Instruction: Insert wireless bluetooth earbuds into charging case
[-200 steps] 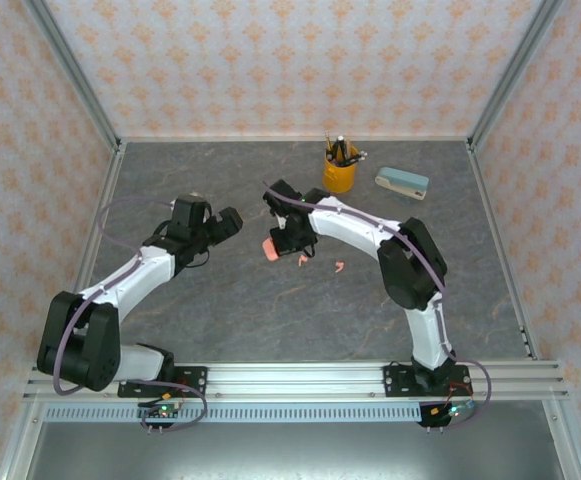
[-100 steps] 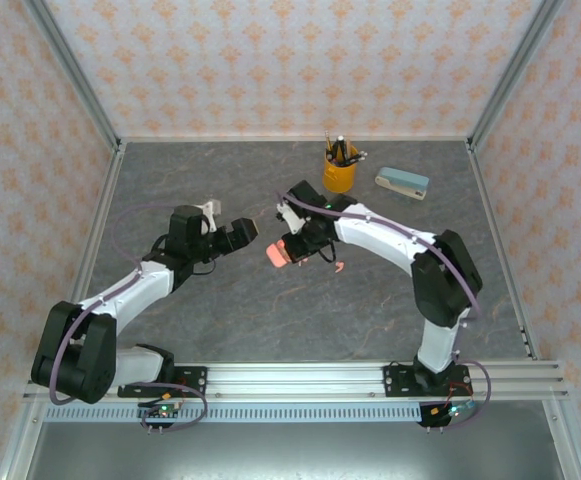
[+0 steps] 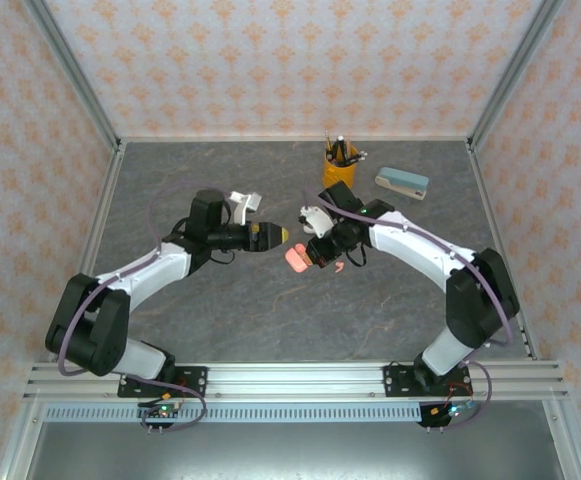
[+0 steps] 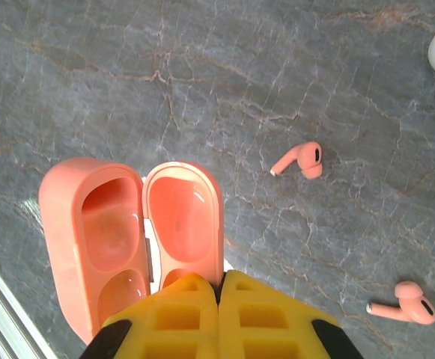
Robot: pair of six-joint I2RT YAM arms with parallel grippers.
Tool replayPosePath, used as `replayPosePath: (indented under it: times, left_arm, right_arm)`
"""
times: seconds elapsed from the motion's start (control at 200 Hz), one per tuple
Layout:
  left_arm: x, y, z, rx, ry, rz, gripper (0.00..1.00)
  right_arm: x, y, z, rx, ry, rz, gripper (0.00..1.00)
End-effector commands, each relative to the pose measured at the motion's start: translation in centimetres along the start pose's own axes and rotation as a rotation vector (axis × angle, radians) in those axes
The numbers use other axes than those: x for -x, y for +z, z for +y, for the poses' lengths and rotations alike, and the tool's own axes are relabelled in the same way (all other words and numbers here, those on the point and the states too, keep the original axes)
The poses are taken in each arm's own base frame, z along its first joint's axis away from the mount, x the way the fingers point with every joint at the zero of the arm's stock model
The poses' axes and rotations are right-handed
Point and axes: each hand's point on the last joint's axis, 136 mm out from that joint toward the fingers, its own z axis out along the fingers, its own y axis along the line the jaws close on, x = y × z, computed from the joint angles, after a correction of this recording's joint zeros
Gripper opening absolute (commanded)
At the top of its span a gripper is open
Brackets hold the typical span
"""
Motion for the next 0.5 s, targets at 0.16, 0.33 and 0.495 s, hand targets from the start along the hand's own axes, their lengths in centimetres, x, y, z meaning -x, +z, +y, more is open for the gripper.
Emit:
replayPosePath:
  times: [0.16, 0.33, 0.495]
  left_arm:
    - [-1.8, 1.6, -2.9, -0.155, 0.083, 0.234, 0.68]
    - [-3.1, 1.8, -4.0, -0.213, 0.086, 0.338, 0.63]
    - [-3.6, 1.7, -4.7, -0.257, 0.079, 0.392, 0.57]
  right_arm:
    - [1.2, -2.7, 0.4, -0.011, -0.070, -0.109, 0.00]
    - [1.4, -2.7, 0.1, 0.005, -0.058, -0.135, 0.00]
    - [1.8, -2.9, 0.4, 0.026, -0.058, -0.168, 0.00]
